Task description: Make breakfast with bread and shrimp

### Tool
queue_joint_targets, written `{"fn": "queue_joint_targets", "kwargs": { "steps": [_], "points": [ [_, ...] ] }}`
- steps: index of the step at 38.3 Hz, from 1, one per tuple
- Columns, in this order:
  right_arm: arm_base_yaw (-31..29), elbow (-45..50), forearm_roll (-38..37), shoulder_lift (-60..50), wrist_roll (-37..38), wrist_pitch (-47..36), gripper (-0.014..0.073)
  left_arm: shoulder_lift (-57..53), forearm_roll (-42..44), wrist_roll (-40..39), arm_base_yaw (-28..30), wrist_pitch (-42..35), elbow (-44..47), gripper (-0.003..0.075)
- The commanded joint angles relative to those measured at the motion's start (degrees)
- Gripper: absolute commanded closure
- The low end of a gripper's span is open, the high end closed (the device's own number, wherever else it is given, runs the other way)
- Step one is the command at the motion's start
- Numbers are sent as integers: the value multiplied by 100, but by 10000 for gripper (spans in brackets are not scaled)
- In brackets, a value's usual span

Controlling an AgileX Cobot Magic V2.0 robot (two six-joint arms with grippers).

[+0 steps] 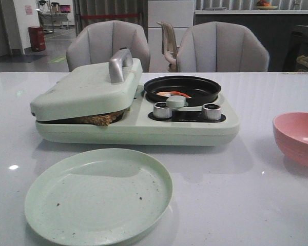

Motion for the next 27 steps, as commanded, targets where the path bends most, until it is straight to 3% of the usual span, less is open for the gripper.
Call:
{"fn": "queue_joint_targets", "kwargs": {
  "steps": [1,7,14,27],
  "points": [
    [-2,-135,-28,35,-75,-297,550,-29,-12,-52,-44,-409,-161,620],
    [-2,-135,-28,35,-75,-315,553,-29,-12,-64,-44,-409,-161,620],
    [-2,-135,-34,35,-75,-246,553,-29,519,-803,48,-347,-161,620],
    [-2,-135,-34,35,-75,-246,553,-17,538,-819,127,-141,-161,620]
  ]
}}
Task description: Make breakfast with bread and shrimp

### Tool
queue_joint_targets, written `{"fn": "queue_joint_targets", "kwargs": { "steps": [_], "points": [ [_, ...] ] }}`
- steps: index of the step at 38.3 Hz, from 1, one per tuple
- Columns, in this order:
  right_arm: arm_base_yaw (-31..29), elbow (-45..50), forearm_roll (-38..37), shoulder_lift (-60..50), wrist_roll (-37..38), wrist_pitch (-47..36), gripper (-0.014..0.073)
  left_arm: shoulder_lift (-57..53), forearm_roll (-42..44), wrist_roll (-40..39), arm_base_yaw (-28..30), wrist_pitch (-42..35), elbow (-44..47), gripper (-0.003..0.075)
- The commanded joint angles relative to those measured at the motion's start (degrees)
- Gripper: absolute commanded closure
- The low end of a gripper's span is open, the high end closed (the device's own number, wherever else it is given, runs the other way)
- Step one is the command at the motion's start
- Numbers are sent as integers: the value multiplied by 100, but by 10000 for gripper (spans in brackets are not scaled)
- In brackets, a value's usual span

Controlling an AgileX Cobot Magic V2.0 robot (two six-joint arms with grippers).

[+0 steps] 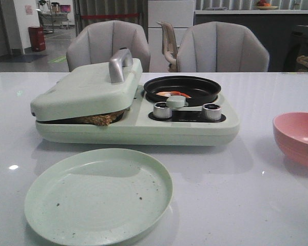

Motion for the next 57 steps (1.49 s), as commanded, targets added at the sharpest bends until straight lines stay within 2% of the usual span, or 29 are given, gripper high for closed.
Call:
{"fn": "queue_joint_targets", "kwargs": {
  "steps": [1,15,19,25,28,41,49,57],
  "points": [
    [-2,-148,-34,35,-71,-280,553,-17,-2,-67,12,-401,-161,620],
    [-2,-148,-34,35,-71,-280,553,-116,1,-67,-3,-431,-137,620],
    [-2,-148,-34,35,-71,-279,553,-451,339,37,178,-660,56,620],
    [-2,-148,-29,35,-71,-279,553,-1679,-63,37,1167,-2125,1297,620],
    [-2,-148,-29,35,-71,-279,553,-2255,-192,37,1548,-2596,1927,620],
    [-2,-148,-29,35,-71,-279,553,-4343,-255,37,2678,-3421,3904,620],
    [-2,-148,-29,35,-71,-279,553,-5150,-289,37,2865,-3877,4519,620],
    [-2,-148,-29,35,-71,-277,553,-5178,-449,37,2853,-4644,4729,620]
  ]
}}
